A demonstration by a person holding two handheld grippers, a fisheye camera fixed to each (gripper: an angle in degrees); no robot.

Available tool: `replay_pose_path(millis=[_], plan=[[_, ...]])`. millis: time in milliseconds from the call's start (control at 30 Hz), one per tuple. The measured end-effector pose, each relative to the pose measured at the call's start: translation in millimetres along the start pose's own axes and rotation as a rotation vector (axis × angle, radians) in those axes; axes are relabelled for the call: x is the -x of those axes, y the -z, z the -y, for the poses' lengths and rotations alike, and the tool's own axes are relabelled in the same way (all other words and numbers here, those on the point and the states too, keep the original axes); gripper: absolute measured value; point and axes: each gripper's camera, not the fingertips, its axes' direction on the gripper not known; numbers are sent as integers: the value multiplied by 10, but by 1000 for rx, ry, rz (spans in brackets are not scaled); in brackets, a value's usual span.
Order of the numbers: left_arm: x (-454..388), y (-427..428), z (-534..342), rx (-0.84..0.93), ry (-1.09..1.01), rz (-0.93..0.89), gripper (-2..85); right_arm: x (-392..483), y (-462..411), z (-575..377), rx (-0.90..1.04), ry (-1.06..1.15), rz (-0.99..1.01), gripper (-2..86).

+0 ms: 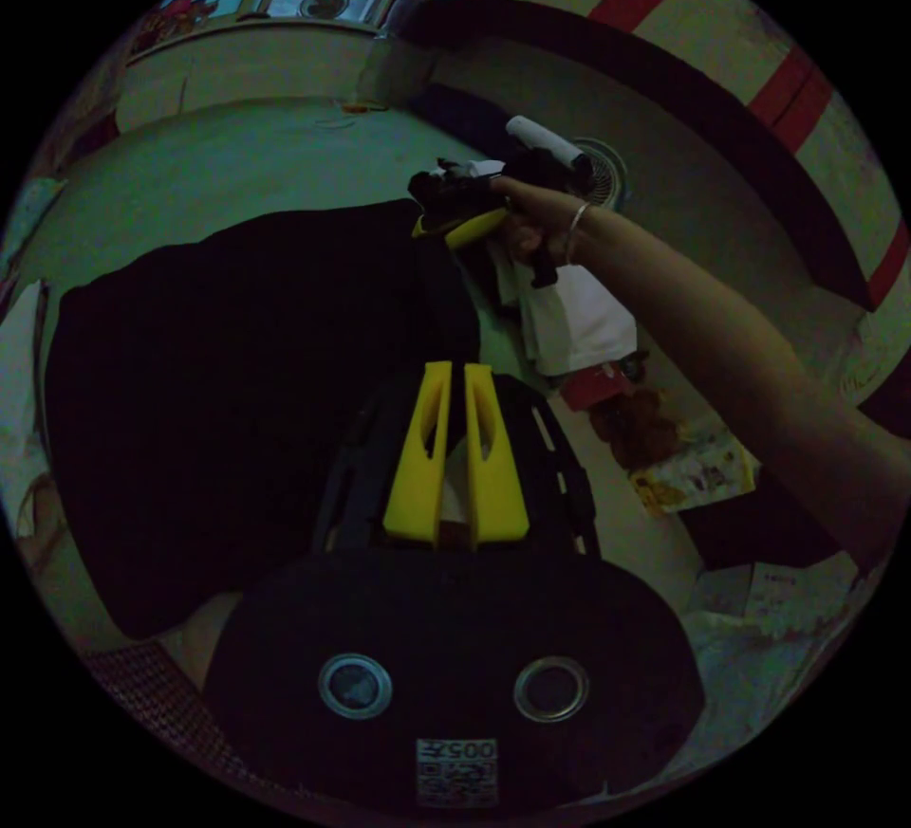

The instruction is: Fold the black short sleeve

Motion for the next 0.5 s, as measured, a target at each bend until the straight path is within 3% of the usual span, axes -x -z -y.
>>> replay_pose_path(millis=[167,367,500], plan=[[321,564,-88,6,-10,-10,29,510,-206,378,-3,-8,22,97],[748,1239,-204,3,-3,-49,30,1168,-367,772,-60,-48,122,5],[1030,1707,-296,-9,-7,-52,28,1859,-449,954,-79,15,23,-11]])
